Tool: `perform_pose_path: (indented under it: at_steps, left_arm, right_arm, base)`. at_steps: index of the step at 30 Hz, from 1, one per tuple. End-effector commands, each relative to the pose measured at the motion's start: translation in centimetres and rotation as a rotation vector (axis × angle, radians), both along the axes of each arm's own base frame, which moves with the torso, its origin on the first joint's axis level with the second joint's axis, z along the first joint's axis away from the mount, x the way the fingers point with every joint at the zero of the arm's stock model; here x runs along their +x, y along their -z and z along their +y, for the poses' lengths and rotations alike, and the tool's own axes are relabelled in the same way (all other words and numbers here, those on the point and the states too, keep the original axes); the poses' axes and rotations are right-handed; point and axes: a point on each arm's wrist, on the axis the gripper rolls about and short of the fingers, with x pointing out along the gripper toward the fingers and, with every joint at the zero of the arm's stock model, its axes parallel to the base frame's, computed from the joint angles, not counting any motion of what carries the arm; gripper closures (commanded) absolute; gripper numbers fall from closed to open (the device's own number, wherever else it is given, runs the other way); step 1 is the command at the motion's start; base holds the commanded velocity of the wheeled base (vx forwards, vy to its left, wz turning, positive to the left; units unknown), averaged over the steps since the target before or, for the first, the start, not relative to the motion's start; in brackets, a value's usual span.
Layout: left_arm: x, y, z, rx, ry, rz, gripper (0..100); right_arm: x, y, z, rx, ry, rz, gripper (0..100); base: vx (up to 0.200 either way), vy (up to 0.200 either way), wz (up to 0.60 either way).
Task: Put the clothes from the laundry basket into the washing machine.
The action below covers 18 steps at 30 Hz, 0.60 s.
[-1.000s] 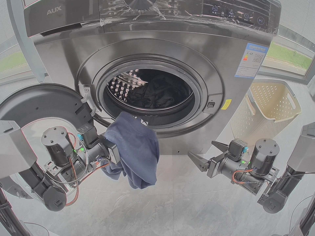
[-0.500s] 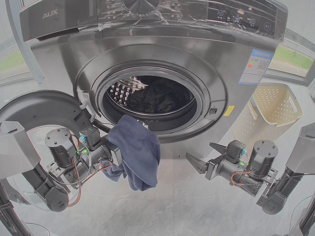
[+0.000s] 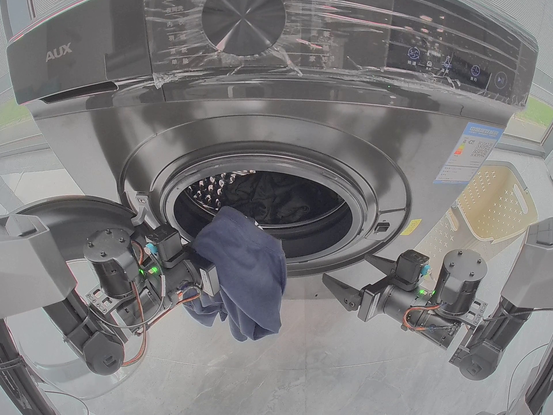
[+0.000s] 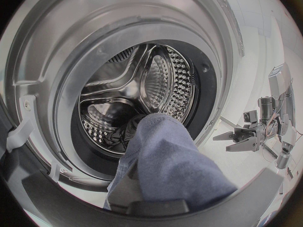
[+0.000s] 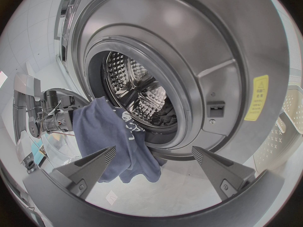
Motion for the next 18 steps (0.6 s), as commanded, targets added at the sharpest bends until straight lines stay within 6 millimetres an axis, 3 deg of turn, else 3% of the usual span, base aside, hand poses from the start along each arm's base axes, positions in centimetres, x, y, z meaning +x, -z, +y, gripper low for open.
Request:
perform_pose_path:
  at_steps: [1,3,6,13,18]
  left_arm:
    - [-0.1,0.1,-0.4,-0.001,0.011,0.002,100]
    - [-0.2,0.2,-0.4,0.001,0.012,0.006,100]
    - [-0.5,0.3,-0.8,0.005,0.031,0.013,100]
    - [-1.2,0.9,-1.9,0.015,0.075,0.034,100]
    - [-2.0,1.5,-2.8,0.028,0.114,0.057,100]
  right_arm:
    - [-0.1,0.0,0.1,-0.001,-0.003,0.001,0]
    - [-0.1,0.0,0.1,0.002,-0.003,0.003,0]
    - [-0.1,0.0,0.1,0.003,-0.006,0.004,0]
    - [-0.5,0.0,0.3,0.0,-0.021,0.008,0]
    - [-2.5,0.3,0.1,-0.031,-0.074,0.03,0]
  base:
    - [0.0,0.0,0.0]
    - [0.0,0.0,0.0]
    - [0.2,0.0,0.0]
    - [0.0,0.0,0.0]
    - [0.0,0.0,0.0]
